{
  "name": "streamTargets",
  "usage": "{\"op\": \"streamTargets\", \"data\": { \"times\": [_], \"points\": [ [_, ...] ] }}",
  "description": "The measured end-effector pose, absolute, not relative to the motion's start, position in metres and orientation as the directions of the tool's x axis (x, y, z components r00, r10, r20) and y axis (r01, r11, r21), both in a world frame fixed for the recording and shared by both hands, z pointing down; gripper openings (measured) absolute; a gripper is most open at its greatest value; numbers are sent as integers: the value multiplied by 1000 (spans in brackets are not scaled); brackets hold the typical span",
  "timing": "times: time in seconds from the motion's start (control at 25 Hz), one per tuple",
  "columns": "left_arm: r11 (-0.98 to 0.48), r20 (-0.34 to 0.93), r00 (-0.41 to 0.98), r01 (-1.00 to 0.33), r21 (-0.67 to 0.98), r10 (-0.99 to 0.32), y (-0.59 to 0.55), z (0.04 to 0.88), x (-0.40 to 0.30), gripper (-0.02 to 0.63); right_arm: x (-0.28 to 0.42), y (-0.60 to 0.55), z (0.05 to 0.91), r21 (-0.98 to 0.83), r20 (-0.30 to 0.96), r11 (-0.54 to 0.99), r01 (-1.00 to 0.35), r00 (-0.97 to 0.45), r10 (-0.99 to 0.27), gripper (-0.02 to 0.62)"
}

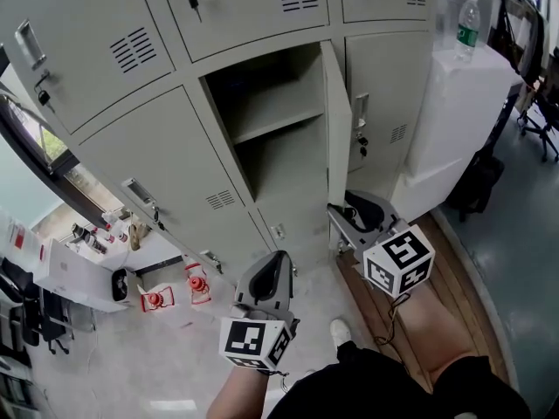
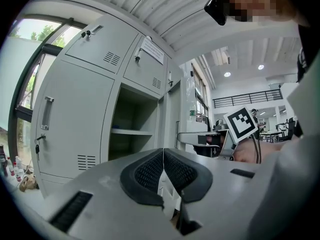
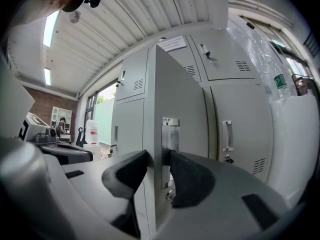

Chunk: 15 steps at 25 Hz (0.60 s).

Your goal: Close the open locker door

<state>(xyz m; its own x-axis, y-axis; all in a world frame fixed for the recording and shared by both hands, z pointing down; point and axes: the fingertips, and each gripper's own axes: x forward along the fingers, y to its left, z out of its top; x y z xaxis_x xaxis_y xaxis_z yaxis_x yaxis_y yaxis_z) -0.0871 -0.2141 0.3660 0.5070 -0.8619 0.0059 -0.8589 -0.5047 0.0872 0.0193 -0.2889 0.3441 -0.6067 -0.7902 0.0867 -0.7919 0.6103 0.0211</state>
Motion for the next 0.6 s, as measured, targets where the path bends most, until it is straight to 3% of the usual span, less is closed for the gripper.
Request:
{"op": "streamTargets", "data": {
  "times": [0.6],
  "points": [
    [-401, 5, 403, -912, 83, -915, -224, 367, -135, 18, -63, -319, 346, 20, 86, 709, -705, -706, -703, 181]
  ]
}}
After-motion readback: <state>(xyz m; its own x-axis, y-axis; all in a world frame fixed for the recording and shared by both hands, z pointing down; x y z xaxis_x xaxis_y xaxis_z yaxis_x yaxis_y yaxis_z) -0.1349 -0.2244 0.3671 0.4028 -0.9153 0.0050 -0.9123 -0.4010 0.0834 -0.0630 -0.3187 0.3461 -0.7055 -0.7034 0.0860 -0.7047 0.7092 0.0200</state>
